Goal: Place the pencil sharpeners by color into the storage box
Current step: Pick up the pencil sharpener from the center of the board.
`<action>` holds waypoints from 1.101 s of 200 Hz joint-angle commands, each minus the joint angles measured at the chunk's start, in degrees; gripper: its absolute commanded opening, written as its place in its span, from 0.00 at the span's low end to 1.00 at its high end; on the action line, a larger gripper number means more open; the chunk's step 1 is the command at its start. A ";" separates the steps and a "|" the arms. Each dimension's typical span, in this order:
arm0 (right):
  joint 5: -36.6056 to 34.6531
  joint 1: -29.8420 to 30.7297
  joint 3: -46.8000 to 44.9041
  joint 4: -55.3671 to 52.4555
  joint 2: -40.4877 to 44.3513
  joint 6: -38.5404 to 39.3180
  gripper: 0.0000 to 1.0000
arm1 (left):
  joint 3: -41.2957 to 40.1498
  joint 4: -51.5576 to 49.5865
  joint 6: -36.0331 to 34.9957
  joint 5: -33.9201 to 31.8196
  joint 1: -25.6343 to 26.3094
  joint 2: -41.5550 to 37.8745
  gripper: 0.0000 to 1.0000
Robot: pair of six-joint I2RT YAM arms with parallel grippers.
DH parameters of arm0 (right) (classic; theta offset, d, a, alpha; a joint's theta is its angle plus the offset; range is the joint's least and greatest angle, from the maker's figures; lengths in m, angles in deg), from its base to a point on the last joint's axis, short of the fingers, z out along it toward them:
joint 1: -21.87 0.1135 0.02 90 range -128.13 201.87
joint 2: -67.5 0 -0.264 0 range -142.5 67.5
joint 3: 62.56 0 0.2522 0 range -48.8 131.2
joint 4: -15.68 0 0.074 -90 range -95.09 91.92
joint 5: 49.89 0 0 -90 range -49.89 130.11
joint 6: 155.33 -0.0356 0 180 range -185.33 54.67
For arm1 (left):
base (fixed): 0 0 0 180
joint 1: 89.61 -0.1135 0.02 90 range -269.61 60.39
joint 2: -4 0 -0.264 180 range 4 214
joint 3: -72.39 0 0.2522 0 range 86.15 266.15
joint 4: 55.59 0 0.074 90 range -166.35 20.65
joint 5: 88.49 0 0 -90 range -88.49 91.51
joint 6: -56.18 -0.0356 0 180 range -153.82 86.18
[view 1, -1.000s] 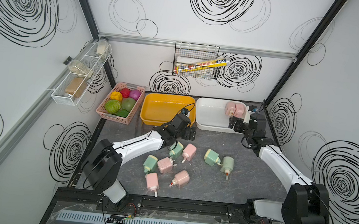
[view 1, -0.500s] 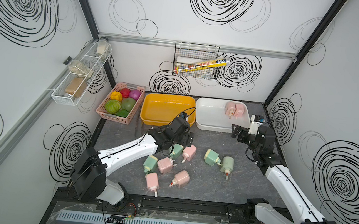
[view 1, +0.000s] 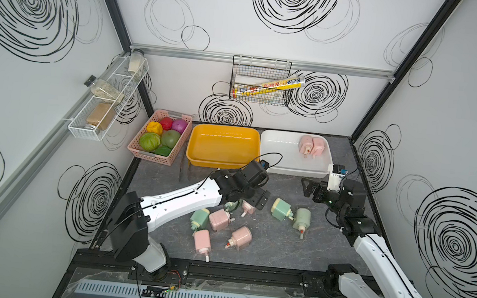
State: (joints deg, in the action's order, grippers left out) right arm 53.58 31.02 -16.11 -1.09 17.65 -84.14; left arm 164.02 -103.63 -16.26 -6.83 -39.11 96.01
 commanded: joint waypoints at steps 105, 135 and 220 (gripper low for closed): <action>-1.82 -0.01 -0.03 -1.28 3.30 1.14 1.00 | 20.28 -19.05 -5.19 0.52 -1.96 25.63 0.91; -2.27 -0.01 -0.43 -1.04 3.43 1.06 1.00 | 21.19 -20.45 -6.27 0.96 -2.24 28.42 0.82; -2.66 -0.01 -0.44 -1.21 3.35 1.14 1.00 | 23.73 -20.65 -6.57 1.40 -2.42 31.19 0.78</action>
State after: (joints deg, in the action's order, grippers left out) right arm 51.50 31.02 -16.11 -1.68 20.52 -83.73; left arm 186.20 -122.99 -22.12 -5.96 -41.25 126.06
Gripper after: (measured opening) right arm 0.997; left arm 0.772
